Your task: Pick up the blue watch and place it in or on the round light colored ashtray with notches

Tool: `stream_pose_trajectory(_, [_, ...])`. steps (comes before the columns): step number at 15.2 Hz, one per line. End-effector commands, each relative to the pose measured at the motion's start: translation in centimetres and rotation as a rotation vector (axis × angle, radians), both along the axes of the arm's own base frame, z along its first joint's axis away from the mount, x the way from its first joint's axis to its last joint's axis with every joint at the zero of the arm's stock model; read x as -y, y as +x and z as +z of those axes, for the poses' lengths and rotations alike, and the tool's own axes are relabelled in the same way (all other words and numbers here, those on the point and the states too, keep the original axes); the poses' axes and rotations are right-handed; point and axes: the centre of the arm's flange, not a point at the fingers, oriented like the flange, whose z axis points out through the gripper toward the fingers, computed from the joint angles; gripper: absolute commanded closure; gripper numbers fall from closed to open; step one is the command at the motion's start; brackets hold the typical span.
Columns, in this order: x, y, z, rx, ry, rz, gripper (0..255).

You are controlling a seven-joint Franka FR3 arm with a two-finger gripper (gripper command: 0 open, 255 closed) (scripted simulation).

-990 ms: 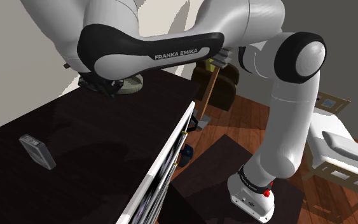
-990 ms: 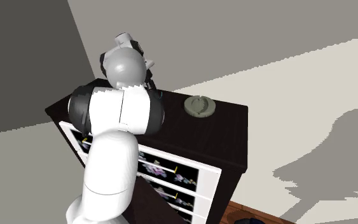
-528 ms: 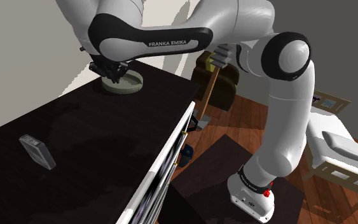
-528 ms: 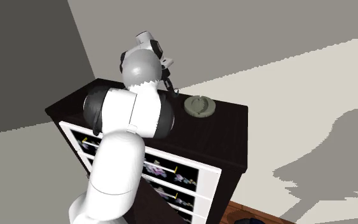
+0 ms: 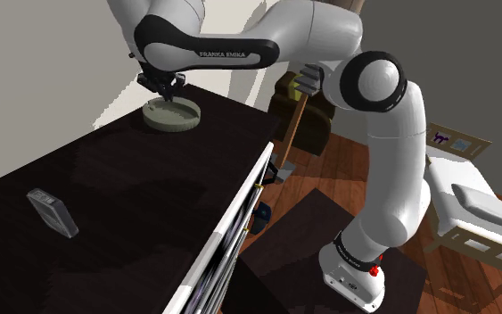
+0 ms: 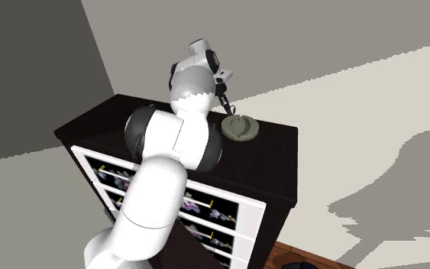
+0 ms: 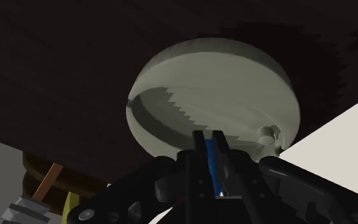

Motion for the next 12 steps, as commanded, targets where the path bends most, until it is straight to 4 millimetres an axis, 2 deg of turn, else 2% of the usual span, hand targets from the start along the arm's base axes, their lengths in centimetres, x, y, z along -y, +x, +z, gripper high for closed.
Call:
stream_pose_trajectory(1, [2.0, 2.3, 0.0, 0.000, -0.001, 0.000, 255])
stream_pose_trajectory(4, [4.1, 4.8, 0.0, 0.000, -0.001, 0.000, 255])
stream_pose_trajectory(12, [4.1, 4.8, -4.3, 0.000, -0.001, 0.000, 255])
